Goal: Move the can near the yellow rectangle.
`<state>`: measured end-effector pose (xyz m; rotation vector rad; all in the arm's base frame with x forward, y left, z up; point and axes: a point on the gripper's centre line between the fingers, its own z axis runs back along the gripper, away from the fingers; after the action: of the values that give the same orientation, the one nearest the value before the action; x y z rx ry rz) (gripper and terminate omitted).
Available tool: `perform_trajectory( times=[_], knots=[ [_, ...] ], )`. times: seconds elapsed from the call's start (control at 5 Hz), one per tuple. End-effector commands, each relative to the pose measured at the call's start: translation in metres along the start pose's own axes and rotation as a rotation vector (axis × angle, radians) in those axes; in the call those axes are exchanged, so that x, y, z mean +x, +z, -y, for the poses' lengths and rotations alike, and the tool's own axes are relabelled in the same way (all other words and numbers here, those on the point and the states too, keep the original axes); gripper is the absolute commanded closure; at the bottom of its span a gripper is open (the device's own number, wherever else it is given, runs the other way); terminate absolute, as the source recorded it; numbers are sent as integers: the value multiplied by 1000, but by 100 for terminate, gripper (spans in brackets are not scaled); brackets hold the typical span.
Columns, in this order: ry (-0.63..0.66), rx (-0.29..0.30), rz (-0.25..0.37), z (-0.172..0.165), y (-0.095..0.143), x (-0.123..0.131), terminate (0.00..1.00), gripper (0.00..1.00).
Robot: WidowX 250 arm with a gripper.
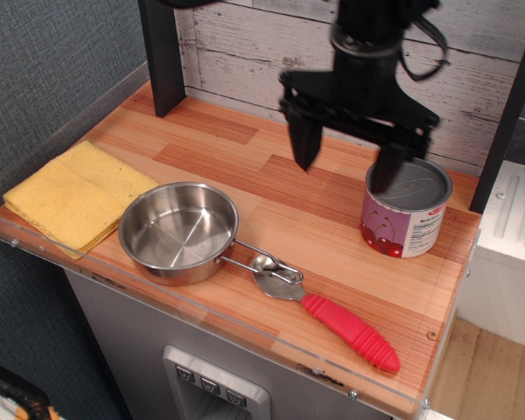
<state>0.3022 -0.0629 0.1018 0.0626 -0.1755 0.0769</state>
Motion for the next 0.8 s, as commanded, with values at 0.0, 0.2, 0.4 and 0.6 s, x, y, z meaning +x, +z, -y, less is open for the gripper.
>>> perform_trajectory(
  times=[0.0,0.2,0.4,0.6],
  knots=[
    [313,-76,-95,56,3,-6,0,0],
    [527,-66,-127,75,-10,1,0,0],
    [687,-77,-134,76,-24,10,0,0],
    [757,-79,-132,72,-31,21,0,0]
  ],
)
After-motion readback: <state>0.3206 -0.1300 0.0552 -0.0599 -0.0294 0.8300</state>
